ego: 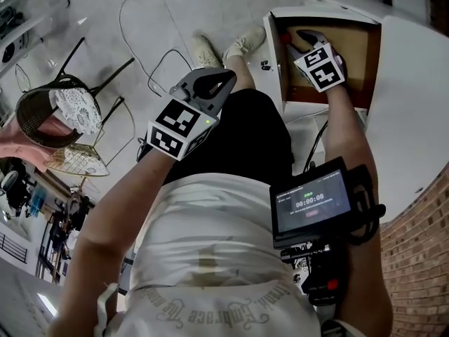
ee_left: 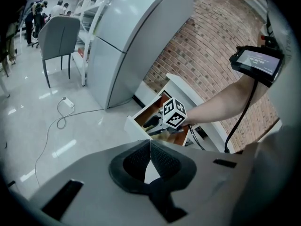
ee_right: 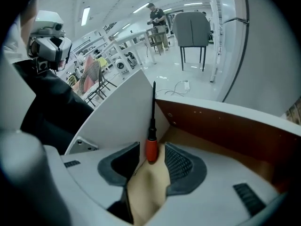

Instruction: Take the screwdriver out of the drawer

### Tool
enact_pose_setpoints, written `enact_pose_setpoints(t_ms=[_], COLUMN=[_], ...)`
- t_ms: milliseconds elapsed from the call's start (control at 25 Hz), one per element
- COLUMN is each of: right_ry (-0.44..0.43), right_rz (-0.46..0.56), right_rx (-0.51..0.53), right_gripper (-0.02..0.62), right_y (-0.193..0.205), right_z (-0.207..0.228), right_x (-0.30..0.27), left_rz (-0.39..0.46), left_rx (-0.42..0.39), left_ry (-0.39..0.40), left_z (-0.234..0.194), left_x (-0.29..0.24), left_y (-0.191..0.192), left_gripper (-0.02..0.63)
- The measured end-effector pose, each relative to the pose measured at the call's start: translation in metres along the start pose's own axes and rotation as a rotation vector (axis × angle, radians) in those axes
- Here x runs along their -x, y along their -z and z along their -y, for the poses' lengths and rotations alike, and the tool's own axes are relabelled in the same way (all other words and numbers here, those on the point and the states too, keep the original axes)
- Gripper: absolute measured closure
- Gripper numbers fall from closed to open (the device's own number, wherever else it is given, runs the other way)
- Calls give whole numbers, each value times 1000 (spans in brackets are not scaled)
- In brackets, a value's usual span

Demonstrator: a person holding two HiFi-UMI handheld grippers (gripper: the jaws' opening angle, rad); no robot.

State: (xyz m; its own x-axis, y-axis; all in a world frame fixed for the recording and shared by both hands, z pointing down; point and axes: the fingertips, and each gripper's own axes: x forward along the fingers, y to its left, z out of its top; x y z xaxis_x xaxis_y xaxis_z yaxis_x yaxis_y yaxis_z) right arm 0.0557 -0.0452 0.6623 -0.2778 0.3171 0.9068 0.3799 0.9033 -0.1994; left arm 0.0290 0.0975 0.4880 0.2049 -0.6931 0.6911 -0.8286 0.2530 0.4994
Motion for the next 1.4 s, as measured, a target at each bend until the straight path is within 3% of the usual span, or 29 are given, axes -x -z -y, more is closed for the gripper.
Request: enact_pose_setpoints(t_ms=[160, 440, 760, 880, 1200, 1400], right_ry=[-38, -69, -143, -166, -237, -234], right_rz=[21, 52, -14, -25, -50, -53], right_rx=[-4, -15, 123, 164, 180, 168], right_gripper=[424, 441, 446, 479, 497, 514], right_y=[-6, -8, -14, -16, -16, -14], right_z=[-2, 13, 4, -2, -4, -6], right_x=[-13, -30, -39, -41, -42, -42], left_rz=[-5, -21, -15, -12, 4, 9], left_rx=[-21, 23, 58, 75, 91, 92], left_ry=[0, -13, -22, -31, -32, -29], left_z=[-7, -25, -31, -32, -28, -24], left_x=[-2, -21, -14, -11, -13, -13], left_y=[2, 12, 10, 11, 6, 5], left_gripper=[584, 584, 584, 584, 584, 584])
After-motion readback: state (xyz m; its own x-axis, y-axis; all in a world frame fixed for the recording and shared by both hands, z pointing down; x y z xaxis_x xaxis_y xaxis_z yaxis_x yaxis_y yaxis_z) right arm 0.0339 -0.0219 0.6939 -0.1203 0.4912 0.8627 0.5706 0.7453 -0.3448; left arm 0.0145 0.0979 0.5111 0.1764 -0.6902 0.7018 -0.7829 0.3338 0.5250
